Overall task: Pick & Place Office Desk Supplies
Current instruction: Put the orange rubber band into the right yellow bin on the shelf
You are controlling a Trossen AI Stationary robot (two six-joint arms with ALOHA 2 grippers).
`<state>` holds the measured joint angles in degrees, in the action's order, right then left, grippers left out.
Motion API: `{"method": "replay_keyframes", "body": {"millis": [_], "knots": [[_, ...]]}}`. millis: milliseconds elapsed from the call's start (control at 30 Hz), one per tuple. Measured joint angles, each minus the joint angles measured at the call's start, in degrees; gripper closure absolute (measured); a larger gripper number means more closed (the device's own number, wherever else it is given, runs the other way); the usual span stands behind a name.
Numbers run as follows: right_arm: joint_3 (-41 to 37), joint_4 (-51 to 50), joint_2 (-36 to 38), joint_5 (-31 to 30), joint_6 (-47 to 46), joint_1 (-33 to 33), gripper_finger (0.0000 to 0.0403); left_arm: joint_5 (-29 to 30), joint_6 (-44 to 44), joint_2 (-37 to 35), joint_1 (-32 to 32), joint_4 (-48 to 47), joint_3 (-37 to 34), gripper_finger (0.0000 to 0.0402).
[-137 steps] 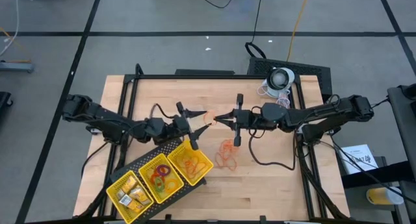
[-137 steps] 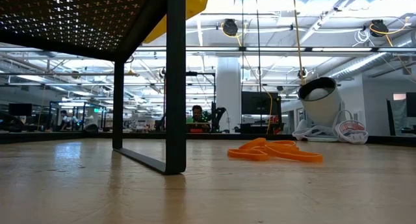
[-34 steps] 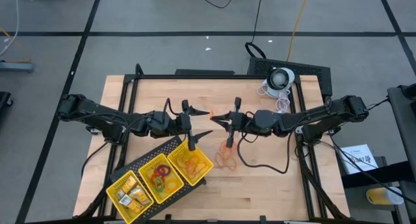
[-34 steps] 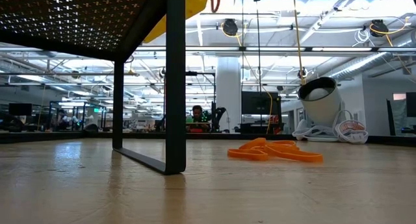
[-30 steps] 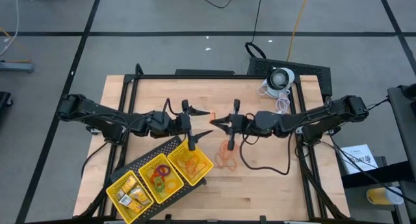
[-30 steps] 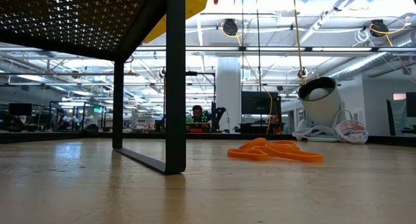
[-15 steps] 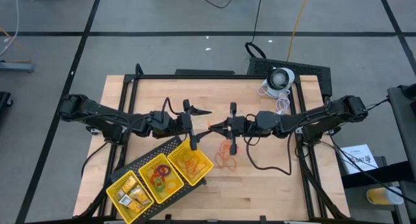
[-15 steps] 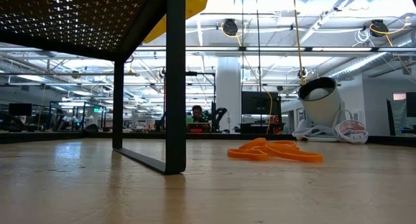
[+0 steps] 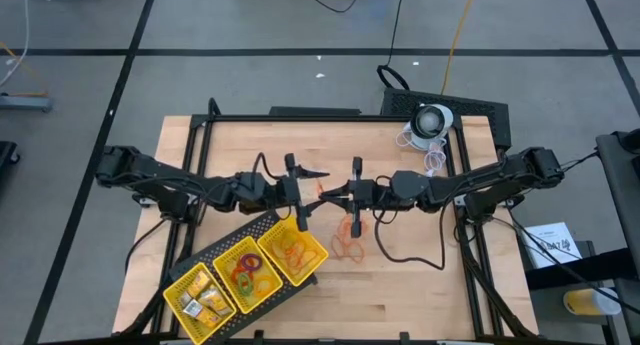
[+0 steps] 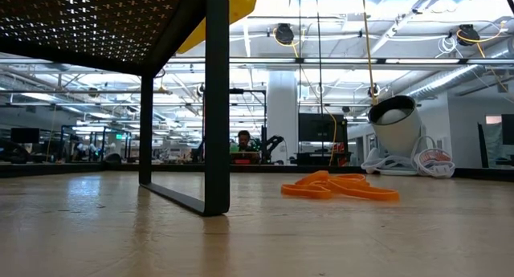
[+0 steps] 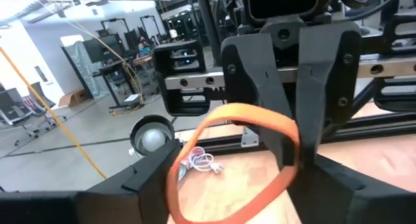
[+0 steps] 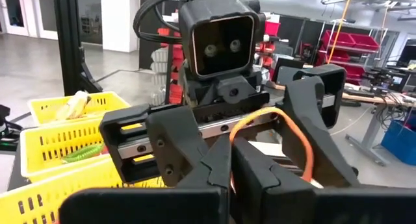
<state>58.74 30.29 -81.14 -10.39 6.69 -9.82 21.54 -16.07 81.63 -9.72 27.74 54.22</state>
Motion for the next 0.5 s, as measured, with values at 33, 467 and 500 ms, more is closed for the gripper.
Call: {"method": "replay_keyframes", "body": {"millis": [33,467,500], "knots": [[0.0,-0.12,0.0,-0.06,0.03,0.0,0.0403,-0.02,-0.13,-0.01,0.0,-0.02,0.02,0.0149],[0.02,-0.54,-0.02,-0.01,2.95,0.0,0.0399,-0.18,1.24,0.01,-0.62,-0.68,0.02,0.0323],[0.02,-0.68,-0.02,0.02,3.22,0.0,0.0395,-0.32,1.22,0.01,-0.66,-0.75,0.02,0.034]]}}
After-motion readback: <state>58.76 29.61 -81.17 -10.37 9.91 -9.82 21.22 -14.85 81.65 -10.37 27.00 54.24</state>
